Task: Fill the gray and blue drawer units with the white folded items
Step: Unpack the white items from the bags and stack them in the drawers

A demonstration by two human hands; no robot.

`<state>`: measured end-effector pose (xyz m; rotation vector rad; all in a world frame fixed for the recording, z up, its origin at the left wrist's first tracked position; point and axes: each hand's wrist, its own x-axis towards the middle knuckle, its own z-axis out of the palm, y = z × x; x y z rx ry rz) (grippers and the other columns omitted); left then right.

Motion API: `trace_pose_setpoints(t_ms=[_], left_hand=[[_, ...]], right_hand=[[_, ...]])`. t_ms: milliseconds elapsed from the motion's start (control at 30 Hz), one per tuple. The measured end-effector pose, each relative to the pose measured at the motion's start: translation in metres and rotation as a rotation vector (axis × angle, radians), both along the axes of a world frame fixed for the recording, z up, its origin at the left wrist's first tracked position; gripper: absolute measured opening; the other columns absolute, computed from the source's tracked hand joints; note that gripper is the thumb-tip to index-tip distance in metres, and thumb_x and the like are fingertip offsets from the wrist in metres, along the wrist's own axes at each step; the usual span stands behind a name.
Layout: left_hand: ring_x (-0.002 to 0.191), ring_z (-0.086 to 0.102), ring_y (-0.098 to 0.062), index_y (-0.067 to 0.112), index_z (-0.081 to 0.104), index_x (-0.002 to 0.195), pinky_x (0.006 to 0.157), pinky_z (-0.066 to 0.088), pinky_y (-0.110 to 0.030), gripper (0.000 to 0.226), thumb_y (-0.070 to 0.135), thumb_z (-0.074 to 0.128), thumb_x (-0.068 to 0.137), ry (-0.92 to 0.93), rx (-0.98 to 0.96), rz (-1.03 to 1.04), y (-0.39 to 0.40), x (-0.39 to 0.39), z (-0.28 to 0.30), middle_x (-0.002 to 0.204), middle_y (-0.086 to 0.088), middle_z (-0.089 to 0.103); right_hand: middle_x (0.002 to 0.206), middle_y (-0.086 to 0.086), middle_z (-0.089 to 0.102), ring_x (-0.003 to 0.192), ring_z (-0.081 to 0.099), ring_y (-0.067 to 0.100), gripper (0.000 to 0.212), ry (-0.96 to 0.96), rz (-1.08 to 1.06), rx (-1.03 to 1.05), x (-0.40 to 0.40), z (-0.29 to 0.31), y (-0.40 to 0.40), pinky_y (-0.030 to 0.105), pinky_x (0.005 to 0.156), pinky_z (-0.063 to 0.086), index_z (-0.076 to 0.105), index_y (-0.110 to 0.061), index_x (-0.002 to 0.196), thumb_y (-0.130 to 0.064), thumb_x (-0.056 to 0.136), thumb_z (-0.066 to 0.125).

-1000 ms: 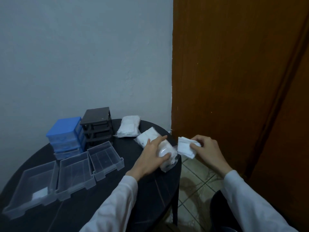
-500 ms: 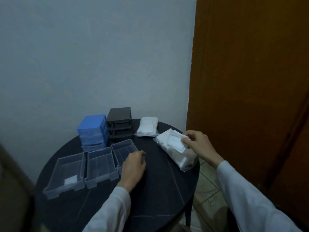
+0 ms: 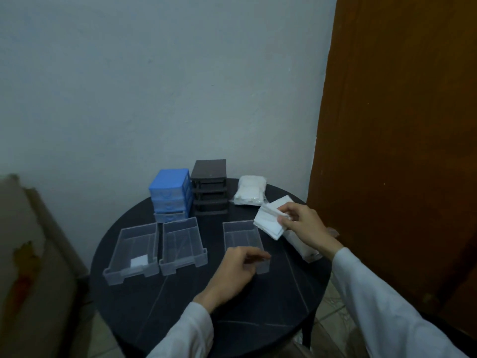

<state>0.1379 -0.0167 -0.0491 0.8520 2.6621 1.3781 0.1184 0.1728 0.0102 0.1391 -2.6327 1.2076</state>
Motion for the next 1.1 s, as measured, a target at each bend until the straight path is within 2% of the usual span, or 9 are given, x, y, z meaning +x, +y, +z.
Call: trace_pose_setpoints(t_ms=[133,233,333,533,600,733,900,1000,1100], left_hand=[[0.104,0.056,0.009,0.028,0.066,0.107,0.084,0.039,-0.001,0.038,-0.003,0.052,0.087,0.09,0.223,0.212,-0.014,-0.004,0.002,0.107,0.017,0.063],[0.111,0.048,0.006,0.021,0.056,0.122,0.088,0.034,-0.001,0.039,-0.001,0.047,0.091,0.079,0.315,0.364,-0.018,-0.013,-0.006,0.12,0.016,0.053],[0.124,0.036,0.001,0.017,0.04,0.138,0.102,0.029,-0.012,0.049,-0.005,0.037,0.094,-0.067,0.387,0.367,-0.012,-0.013,-0.018,0.133,0.012,0.04],[0.124,0.046,-0.008,0.014,0.035,0.142,0.098,0.038,-0.018,0.047,0.003,0.038,0.097,-0.252,0.553,0.376,-0.005,-0.023,-0.033,0.14,0.001,0.045],[0.123,0.048,-0.009,0.014,0.035,0.142,0.096,0.041,-0.015,0.046,0.002,0.036,0.098,-0.284,0.581,0.366,-0.004,-0.024,-0.035,0.14,-0.002,0.047],[0.111,0.05,0.0,0.014,0.033,0.143,0.08,0.044,-0.003,0.048,-0.001,0.034,0.098,-0.318,0.58,0.349,-0.005,-0.026,-0.038,0.138,0.0,0.045],[0.102,0.046,0.016,0.016,0.03,0.143,0.077,0.037,0.003,0.049,-0.002,0.032,0.098,-0.322,0.585,0.324,-0.004,-0.025,-0.04,0.134,0.008,0.041],[0.104,0.049,0.01,0.016,0.032,0.143,0.078,0.04,0.0,0.049,-0.002,0.032,0.098,-0.321,0.601,0.328,-0.005,-0.026,-0.042,0.133,0.006,0.045],[0.111,0.048,0.002,0.016,0.032,0.143,0.079,0.041,-0.001,0.049,-0.002,0.032,0.097,-0.316,0.596,0.341,-0.005,-0.025,-0.041,0.138,0.002,0.043]], right_hand=[[0.102,-0.003,0.059,0.091,0.056,0.011,0.021,-0.022,0.025,-0.015,-0.003,-0.004,-0.009,0.014,0.07,0.044,0.061,-0.014,0.111,-0.014,0.091,0.056],[0.106,-0.002,0.061,0.092,0.056,0.01,0.019,-0.047,0.044,-0.03,-0.007,-0.007,-0.015,0.012,0.069,0.04,0.062,-0.016,0.109,-0.013,0.091,0.055],[0.104,0.0,0.061,0.089,0.055,0.008,0.017,-0.084,0.1,-0.01,-0.011,-0.009,-0.022,0.012,0.068,0.038,0.062,-0.018,0.104,-0.01,0.091,0.054],[0.1,-0.004,0.059,0.092,0.053,0.007,0.021,-0.12,0.226,0.206,-0.013,-0.016,-0.04,0.006,0.071,0.039,0.064,-0.011,0.108,-0.009,0.091,0.053],[0.1,-0.002,0.061,0.093,0.055,0.01,0.019,-0.132,0.238,0.261,-0.014,-0.02,-0.043,0.015,0.077,0.043,0.063,-0.015,0.106,-0.01,0.09,0.053],[0.094,0.002,0.058,0.085,0.056,0.019,0.016,-0.173,0.237,0.398,-0.016,-0.028,-0.045,0.035,0.08,0.049,0.052,-0.02,0.104,-0.013,0.089,0.052],[0.112,0.001,0.06,0.098,0.057,0.017,0.022,-0.169,0.252,0.521,-0.012,-0.033,-0.049,0.034,0.088,0.047,0.058,-0.019,0.108,-0.012,0.087,0.054],[0.121,0.0,0.052,0.111,0.049,0.018,0.03,-0.052,0.214,0.61,-0.007,-0.033,-0.054,0.033,0.094,0.042,0.052,-0.017,0.117,-0.014,0.087,0.057],[0.117,-0.002,0.051,0.109,0.05,0.015,0.027,0.037,0.215,0.532,-0.004,-0.035,-0.056,0.031,0.092,0.044,0.054,-0.02,0.113,-0.013,0.086,0.058]])
